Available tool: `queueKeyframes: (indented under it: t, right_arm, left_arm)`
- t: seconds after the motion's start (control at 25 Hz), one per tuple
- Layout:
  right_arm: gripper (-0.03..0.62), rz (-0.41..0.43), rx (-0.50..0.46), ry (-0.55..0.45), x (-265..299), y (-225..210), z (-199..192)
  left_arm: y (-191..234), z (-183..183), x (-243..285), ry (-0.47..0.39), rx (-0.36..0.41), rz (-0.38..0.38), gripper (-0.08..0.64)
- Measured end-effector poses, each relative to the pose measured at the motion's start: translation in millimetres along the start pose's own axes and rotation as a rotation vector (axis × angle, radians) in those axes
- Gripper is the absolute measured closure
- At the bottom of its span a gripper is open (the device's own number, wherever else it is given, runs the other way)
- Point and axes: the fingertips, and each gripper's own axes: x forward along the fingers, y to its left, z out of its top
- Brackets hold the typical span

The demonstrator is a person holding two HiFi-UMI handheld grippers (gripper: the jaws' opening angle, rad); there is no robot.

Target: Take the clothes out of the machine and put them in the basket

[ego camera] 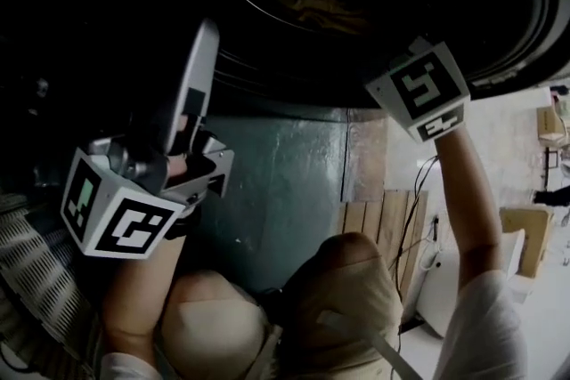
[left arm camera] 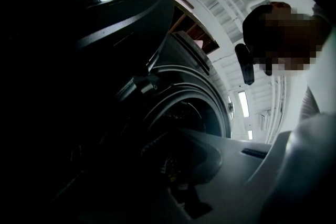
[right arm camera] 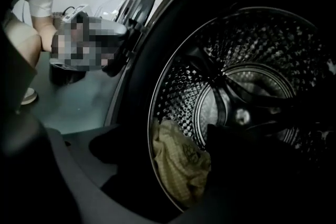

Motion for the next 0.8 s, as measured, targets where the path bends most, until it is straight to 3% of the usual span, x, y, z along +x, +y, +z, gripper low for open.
queueKeyframes:
  t: [0.16, 0.32, 0.56, 0.72, 0.8]
  right_arm:
    - [0.143, -0.02, -0.112, -0.004, 5.0, 1.0, 13.9]
    - [0.143, 0.031, -0.216, 0.089, 24.2, -2.7, 11.5]
    - [0.143, 0.137, -0.248, 0.28, 67.8, -20.2, -25.3]
    - [0.143, 0.184, -0.312, 0.451, 92.1, -19.7, -80.5]
    - [0.143, 0.187, -0.354, 0.489, 101.9, -21.1, -100.5]
  left_arm:
    - [3.4, -9.9, 0.5, -0.009, -0.036, -0.006, 0.546]
    - [4.4, -10.9, 0.0, -0.019, -0.049, -0.007, 0.546]
    - [2.6, -15.8, -7.1, 0.007, -0.029, -0.004, 0.546]
    - [8.8, -24.6, -14.7, 0.018, 0.0, 0.008, 0.546]
    - [15.9, -29.6, -19.5, 0.024, 0.009, 0.029, 0.546]
